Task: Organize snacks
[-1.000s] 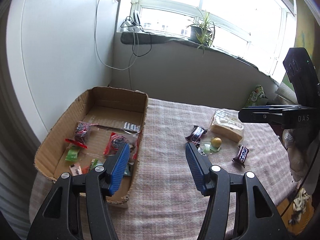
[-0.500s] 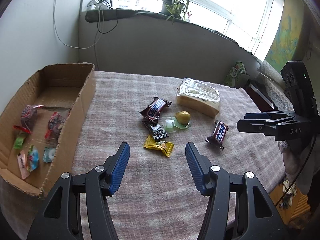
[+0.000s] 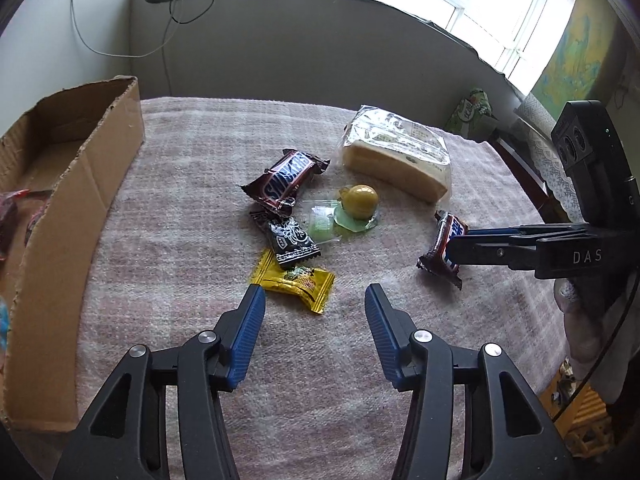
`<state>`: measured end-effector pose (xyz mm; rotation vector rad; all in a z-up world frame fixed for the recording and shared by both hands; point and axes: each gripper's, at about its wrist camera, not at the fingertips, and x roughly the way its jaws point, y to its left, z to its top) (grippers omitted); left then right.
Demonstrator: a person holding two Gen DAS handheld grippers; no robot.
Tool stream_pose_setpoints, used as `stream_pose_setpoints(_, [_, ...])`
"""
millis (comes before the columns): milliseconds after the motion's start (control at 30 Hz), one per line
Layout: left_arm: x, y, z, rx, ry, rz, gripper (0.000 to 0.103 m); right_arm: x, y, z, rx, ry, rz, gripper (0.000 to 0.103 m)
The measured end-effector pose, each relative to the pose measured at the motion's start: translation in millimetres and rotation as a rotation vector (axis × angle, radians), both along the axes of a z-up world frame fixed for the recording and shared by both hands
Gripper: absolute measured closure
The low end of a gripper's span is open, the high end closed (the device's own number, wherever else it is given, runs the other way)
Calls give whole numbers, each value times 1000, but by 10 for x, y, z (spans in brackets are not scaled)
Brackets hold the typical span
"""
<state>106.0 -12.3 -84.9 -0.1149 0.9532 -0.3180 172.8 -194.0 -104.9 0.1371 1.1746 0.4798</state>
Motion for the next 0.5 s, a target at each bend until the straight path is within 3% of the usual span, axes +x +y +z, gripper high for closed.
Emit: stream_pose_setpoints(500, [219, -192, -91, 92, -29, 38, 52, 41, 284, -86, -187, -97, 48, 45])
